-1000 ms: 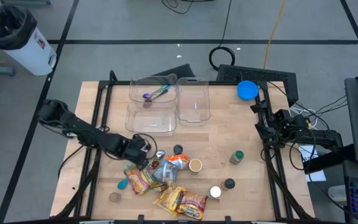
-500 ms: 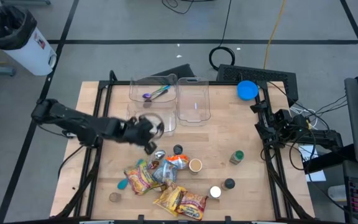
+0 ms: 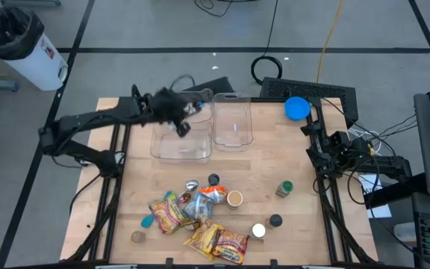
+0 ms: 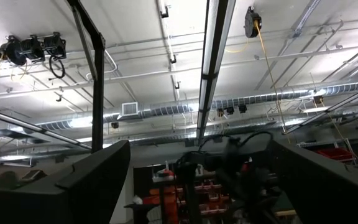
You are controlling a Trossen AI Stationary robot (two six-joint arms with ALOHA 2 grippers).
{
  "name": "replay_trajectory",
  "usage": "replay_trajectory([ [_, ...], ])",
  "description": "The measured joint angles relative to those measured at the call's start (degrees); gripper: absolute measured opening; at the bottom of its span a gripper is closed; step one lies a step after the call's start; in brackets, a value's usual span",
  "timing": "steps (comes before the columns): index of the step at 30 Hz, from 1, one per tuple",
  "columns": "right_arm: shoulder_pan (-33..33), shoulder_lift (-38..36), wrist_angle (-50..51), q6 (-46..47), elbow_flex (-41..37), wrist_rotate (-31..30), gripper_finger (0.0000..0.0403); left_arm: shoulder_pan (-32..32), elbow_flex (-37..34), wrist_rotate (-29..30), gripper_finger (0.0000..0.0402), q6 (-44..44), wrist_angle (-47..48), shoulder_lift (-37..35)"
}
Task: Pick & Place Food Item
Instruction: Put the left green patterned spoon into the top left transparent bin
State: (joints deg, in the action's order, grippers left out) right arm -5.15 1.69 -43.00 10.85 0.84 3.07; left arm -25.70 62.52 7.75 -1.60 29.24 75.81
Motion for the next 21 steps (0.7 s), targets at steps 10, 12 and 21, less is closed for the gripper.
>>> replay_trajectory([
  [10,0.0,0.0,0.0,0.0,0.0,0.0,0.0380,-8.4,0.0,-7.3,0.0009,29.4,-11.1,6.6],
  [12,0.0,0.0,0.0,0.0,0.0,0.0,0.0380,-9.0,0.0,-6.4,0.0017,31.7,-11.9,8.6],
  [21,0.0,0.0,0.0,0.0,0.0,0.0,0.0380,-11.6,0.0,-0.3,0.0009,32.4,-11.8,15.7],
])
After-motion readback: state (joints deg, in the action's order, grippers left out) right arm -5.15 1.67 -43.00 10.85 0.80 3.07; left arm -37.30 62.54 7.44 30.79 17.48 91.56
